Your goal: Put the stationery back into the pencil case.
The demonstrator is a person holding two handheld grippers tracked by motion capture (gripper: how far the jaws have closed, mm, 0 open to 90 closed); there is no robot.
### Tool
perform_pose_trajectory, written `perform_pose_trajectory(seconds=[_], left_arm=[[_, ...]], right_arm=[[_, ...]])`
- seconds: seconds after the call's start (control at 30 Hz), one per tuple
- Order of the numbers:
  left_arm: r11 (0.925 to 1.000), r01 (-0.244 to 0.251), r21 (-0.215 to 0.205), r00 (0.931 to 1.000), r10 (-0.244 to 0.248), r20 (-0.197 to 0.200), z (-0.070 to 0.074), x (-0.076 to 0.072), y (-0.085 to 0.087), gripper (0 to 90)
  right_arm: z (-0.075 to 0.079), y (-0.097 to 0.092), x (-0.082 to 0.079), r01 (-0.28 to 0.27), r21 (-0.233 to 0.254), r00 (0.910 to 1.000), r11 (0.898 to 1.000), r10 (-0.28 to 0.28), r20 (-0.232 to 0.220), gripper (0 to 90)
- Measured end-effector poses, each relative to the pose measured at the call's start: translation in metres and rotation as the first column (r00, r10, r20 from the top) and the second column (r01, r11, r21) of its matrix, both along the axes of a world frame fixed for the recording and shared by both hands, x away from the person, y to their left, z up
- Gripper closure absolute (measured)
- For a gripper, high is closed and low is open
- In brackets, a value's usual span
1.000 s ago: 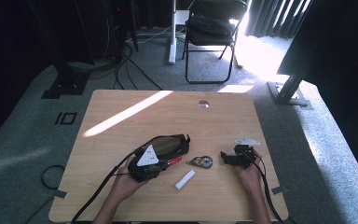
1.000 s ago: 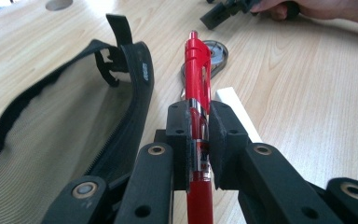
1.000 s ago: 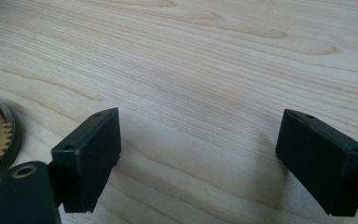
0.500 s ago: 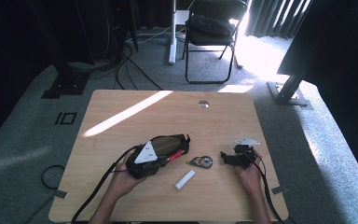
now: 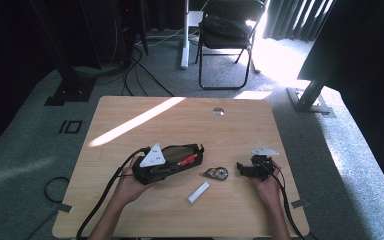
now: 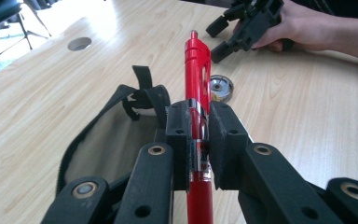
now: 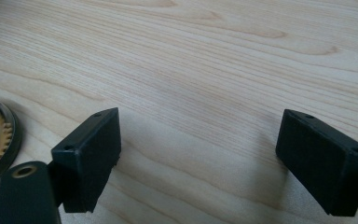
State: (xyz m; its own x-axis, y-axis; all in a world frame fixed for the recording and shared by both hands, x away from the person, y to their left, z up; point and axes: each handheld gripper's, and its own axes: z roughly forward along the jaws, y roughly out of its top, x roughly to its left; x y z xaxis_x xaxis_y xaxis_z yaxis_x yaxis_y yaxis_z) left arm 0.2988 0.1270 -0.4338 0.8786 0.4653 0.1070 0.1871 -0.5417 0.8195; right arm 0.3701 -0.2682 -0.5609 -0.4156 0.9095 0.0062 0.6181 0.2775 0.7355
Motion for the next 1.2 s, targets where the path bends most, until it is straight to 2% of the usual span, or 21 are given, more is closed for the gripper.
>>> perform_pose_trajectory(seconds=[0.6,1.2], left_arm=[[0.9998,-0.012,-0.018,0.9999,0.012,0.010,0.004,0.016,0.002,79.6],[0.9996,-0.026,-0.008,0.9997,0.026,0.004,-0.003,0.033,0.002,79.6]], right_arm=[[0.000,0.000,0.000,0.000,0.000,1.0000,1.000,0.000,0.000,13.8],[0.000,0.000,0.000,0.000,0.000,1.0000,1.000,0.000,0.000,13.8]])
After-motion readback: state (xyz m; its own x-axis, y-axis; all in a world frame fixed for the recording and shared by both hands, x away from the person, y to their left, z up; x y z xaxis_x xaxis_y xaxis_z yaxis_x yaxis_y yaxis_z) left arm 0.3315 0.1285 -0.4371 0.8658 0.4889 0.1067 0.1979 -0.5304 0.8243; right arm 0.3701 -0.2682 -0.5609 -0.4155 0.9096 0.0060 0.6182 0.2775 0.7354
